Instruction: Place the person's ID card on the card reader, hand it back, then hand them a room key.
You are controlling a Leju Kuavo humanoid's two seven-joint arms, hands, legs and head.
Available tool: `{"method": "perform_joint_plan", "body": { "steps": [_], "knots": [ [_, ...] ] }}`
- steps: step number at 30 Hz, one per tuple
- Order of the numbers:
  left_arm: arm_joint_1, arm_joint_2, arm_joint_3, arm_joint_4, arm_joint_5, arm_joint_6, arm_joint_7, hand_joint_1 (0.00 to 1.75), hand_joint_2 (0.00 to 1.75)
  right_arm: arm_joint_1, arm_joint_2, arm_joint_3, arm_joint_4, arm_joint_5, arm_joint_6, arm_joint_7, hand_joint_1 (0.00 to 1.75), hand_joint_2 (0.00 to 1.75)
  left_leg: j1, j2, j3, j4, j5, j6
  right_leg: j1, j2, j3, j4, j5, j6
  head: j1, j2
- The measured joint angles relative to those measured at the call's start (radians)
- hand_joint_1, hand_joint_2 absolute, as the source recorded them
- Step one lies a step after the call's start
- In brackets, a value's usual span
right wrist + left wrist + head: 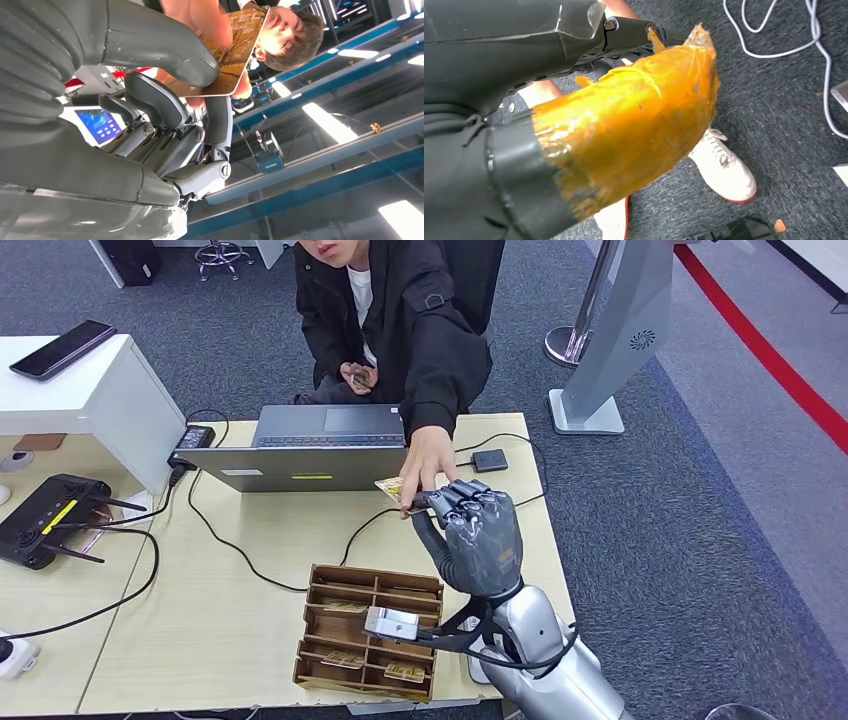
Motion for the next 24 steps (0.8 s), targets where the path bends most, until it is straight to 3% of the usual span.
{"method": "perform_joint_plan", "body": {
  "steps": [3, 4, 6, 10, 19, 24],
  "knots": [
    [-0.006, 0.0, -0.006, 0.0, -0.004, -0.003, 0.002, 0.0, 0.0, -0.028, 0.011, -0.007, 0.042, 0.012, 0.006, 0.015, 0.24, 1.75, 0.0, 0.0, 0.0, 0.0, 0.0, 0.0, 0.0, 0.0, 0.0, 0.0, 0.0, 0.0, 0.0, 0.0],
    [-0.007, 0.0, -0.008, 0.0, -0.004, -0.003, 0.002, 0.0, 0.0, -0.036, 0.014, -0.008, 0.054, 0.015, 0.012, 0.021, 0.0, 1.75, 0.0, 0.0, 0.0, 0.0, 0.0, 0.0, 0.0, 0.0, 0.0, 0.0, 0.0, 0.0, 0.0, 0.0],
    [-0.008, 0.0, -0.011, 0.0, -0.003, -0.003, 0.002, 0.0, 0.0, -0.047, 0.019, -0.008, 0.074, 0.02, 0.03, 0.035, 0.0, 1.75, 0.0, 0.0, 0.0, 0.0, 0.0, 0.0, 0.0, 0.0, 0.0, 0.0, 0.0, 0.0, 0.0, 0.0],
    [-0.008, 0.0, -0.016, 0.0, 0.003, -0.003, 0.003, 0.0, 0.0, -0.061, 0.023, -0.007, 0.1, 0.023, 0.057, 0.054, 0.0, 0.0, 0.0, 0.0, 0.0, 0.0, 0.0, 0.0, 0.0, 0.0, 0.0, 0.0, 0.0, 0.0, 0.0, 0.0],
    [-0.007, 0.0, -0.017, 0.0, 0.021, 0.001, 0.003, 0.0, 0.0, -0.06, 0.023, -0.004, 0.1, -0.034, 0.061, 0.06, 0.0, 0.0, 0.0, 0.0, 0.0, 0.0, 0.0, 0.0, 0.0, 0.0, 0.0, 0.0, 0.0, 0.0, 0.0, 0.0],
    [-0.006, 0.002, -0.017, 0.0, 0.038, 0.009, 0.002, 0.0, 0.0, -0.031, 0.019, -0.003, 0.055, -0.13, 0.042, 0.019, 0.0, 0.0, 0.0, 0.0, 0.0, 0.0, 0.0, 0.0, 0.0, 0.0, -0.001, 0.0, 0.0, 0.0, 0.0, 0.0]
  ]
}}
